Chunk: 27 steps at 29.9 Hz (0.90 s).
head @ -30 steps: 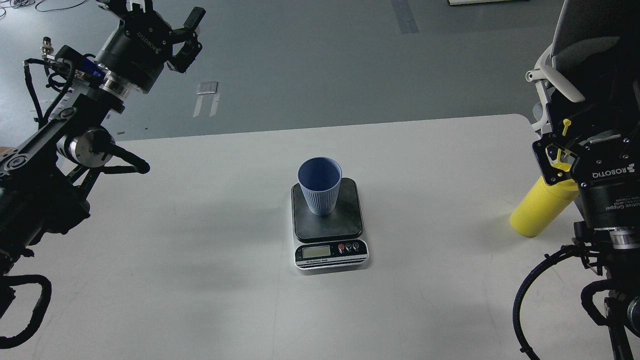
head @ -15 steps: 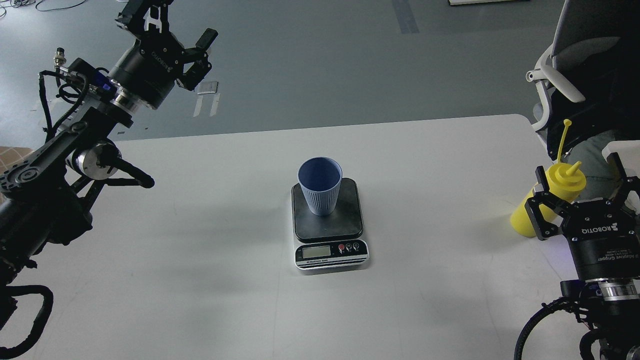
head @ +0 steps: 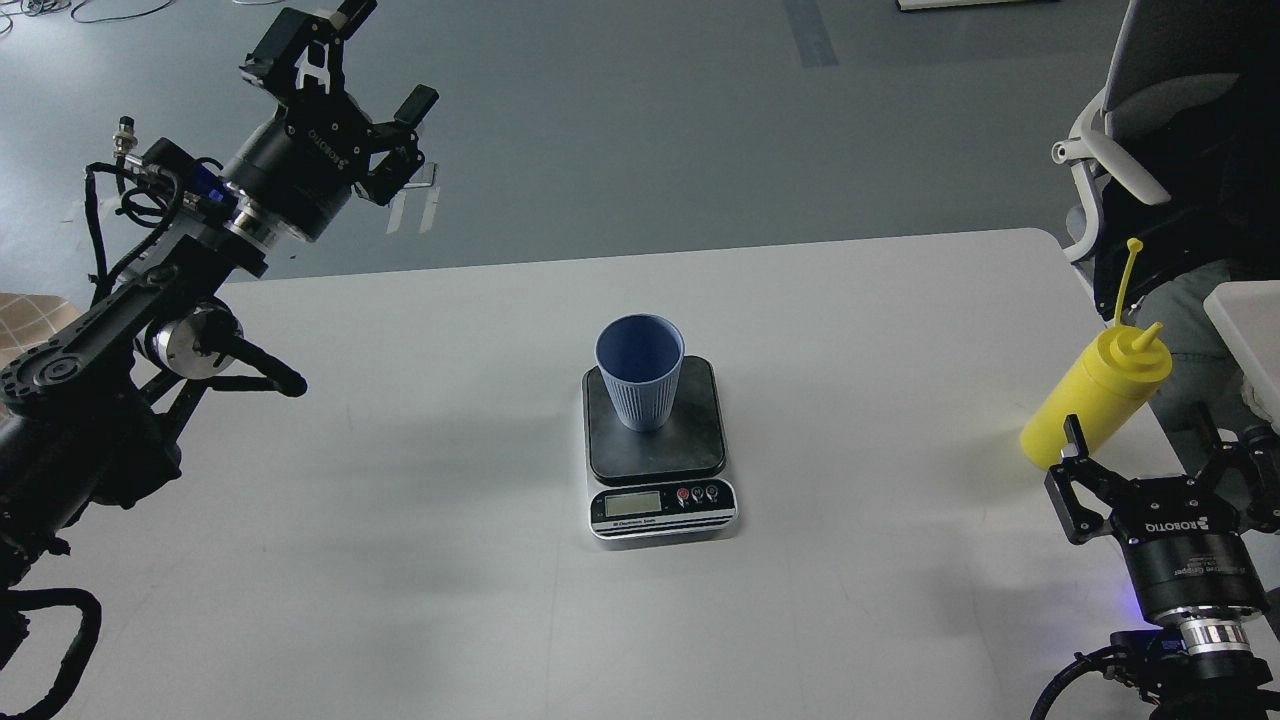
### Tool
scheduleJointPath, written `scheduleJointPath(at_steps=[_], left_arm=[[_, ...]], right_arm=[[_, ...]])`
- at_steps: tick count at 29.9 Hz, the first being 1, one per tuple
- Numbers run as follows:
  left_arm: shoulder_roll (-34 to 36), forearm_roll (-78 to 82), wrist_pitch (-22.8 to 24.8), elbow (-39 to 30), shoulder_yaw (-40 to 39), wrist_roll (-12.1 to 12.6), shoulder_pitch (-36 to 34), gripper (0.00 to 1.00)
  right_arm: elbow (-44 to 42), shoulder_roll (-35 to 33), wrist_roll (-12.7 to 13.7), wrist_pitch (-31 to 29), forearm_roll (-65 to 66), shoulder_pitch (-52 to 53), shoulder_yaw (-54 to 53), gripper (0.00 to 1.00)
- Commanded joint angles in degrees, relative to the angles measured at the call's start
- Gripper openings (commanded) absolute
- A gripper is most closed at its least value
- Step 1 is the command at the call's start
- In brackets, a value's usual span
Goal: Pour seasoning into cup on scale with both arms
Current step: 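Lower the right gripper onto the yellow squeeze bottle and grasp it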
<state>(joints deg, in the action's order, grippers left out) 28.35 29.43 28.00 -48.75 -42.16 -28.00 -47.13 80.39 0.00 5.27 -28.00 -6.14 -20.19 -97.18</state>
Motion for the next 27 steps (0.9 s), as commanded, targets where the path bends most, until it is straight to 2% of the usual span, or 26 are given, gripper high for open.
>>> scheduleJointPath(at_steps=[1,27], left_arm=[[1.0,0.0,0.0,-1.3,-0.1,0.0,-0.1,0.98],[4.0,0.3,0.0,-4.7,0.1,0.0,1.6,0.98]], right_arm=[[-3.0,0.0,-0.1,0.0,0.2,0.8,0.8,0.99],[-10.3,0.0,-0.7,0.0,2.1,9.1,-0.6,0.99]])
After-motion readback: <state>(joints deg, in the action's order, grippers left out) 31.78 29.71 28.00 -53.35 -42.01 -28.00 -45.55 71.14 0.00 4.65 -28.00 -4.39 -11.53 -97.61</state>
